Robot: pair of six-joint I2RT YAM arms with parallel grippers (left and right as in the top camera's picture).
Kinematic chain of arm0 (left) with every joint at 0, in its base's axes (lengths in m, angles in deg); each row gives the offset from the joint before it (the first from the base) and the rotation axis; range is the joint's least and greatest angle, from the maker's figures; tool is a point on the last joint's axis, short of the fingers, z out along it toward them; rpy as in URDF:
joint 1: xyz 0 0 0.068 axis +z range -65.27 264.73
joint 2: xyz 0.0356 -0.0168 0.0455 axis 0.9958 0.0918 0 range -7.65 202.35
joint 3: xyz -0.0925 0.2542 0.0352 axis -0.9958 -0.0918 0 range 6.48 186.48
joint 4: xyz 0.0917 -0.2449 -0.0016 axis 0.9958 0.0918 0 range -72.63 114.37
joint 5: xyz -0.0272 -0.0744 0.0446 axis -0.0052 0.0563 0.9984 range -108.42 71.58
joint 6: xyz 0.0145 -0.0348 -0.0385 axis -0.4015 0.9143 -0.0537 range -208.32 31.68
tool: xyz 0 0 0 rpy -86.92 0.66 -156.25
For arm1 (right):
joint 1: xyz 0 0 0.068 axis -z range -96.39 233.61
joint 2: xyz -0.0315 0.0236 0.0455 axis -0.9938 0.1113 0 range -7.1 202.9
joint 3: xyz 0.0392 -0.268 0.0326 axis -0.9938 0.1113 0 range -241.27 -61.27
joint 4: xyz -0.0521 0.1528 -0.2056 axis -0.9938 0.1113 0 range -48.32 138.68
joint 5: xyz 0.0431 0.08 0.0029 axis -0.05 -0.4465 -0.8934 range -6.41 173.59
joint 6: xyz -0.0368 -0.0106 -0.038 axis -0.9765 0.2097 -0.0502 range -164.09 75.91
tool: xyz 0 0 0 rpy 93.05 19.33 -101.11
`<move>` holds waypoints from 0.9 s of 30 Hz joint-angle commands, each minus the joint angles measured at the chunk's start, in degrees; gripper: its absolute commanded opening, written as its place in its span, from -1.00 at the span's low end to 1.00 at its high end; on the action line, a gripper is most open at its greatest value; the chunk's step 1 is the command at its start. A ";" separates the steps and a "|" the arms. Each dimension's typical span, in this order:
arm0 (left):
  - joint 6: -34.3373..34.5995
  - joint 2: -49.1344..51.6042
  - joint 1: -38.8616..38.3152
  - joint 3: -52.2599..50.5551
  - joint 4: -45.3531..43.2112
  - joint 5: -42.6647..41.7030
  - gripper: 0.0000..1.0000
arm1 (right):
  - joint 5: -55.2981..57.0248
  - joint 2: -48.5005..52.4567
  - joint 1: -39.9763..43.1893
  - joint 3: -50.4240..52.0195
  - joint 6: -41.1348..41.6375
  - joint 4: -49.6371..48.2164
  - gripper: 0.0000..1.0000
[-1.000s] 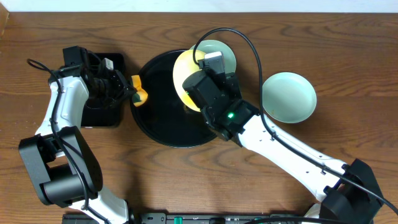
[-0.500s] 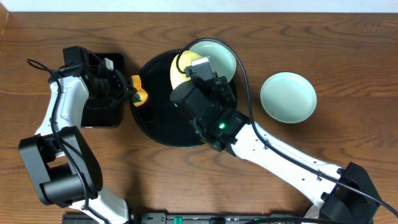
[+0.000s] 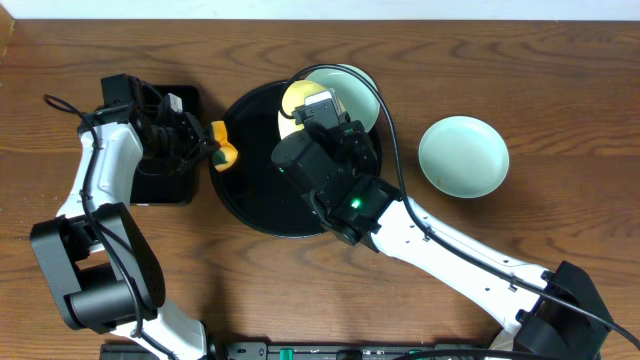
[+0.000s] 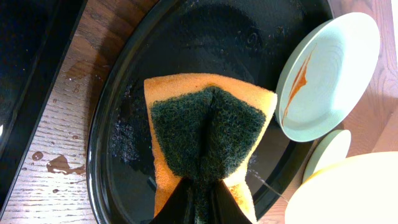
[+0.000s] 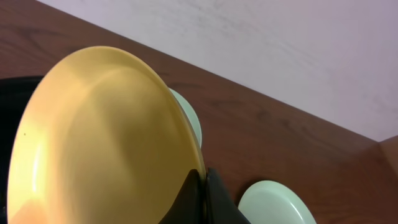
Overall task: Clean dirty plates on tray and stack at the side
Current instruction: 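Tilt and lift the yellow plate with right gripper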
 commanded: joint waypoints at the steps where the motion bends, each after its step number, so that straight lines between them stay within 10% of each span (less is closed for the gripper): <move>1: -1.01 -1.33 0.04 0.74 0.15 0.28 -0.85 | 1.77 -1.40 -0.68 0.02 -1.46 -0.61 -0.98; 27: -1.05 -1.33 0.04 0.74 0.13 0.28 -0.85 | -42.53 -1.09 12.76 0.07 14.56 8.68 -0.97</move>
